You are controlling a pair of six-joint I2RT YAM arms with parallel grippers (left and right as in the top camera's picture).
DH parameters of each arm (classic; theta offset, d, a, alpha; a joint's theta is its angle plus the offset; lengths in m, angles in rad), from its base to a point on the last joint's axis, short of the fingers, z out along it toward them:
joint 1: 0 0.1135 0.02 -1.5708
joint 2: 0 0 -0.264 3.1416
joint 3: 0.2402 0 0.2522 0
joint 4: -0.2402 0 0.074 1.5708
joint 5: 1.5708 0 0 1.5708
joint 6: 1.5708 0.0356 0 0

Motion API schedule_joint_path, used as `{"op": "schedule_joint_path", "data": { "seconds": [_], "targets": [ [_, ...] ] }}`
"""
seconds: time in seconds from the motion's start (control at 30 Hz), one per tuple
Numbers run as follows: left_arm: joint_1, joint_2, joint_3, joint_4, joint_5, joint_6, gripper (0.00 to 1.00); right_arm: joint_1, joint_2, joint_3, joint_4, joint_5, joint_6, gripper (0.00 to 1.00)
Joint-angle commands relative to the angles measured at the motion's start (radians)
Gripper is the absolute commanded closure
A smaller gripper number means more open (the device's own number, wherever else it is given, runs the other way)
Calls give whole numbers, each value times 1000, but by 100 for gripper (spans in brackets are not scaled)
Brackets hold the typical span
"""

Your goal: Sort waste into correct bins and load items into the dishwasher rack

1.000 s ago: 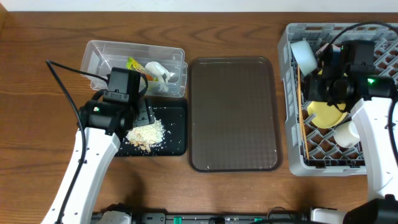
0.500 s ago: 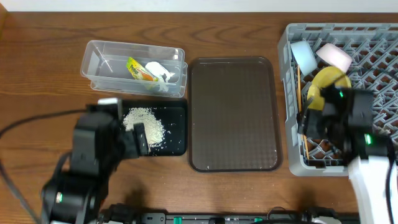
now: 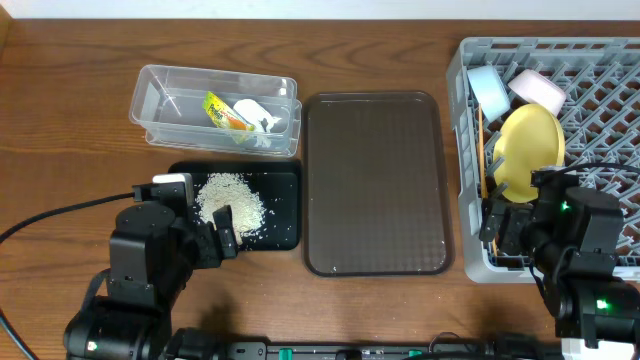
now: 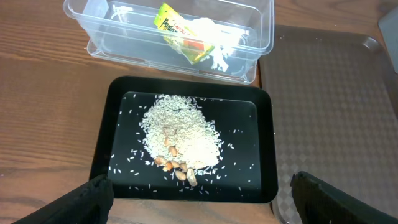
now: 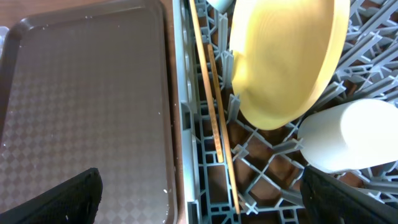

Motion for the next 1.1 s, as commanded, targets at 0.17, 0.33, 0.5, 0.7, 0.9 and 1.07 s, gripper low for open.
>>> {"op": "schedule_joint_path", "data": {
  "seconds": [0.17,0.33,0.5,0.7,0.9,1.07],
  "targets": [
    [2,0,-8,0,3,8,7,10,-2,-11,-5,13,5,1],
    [2,0,-8,0,3,8,7,14,-7,-13,-19,34,5,1],
    [2,0,-8,0,3,8,6,31,-117,-74,102,32,9,1],
    [2,0,-8,0,3,8,6,56,-415,-294,327,32,8,1],
    [2,0,-8,0,3,8,6,70,-668,-489,486,35,8,1],
    [2,0,-8,0,3,8,6,69,-756,-618,680,43,-48,1]
  ]
}}
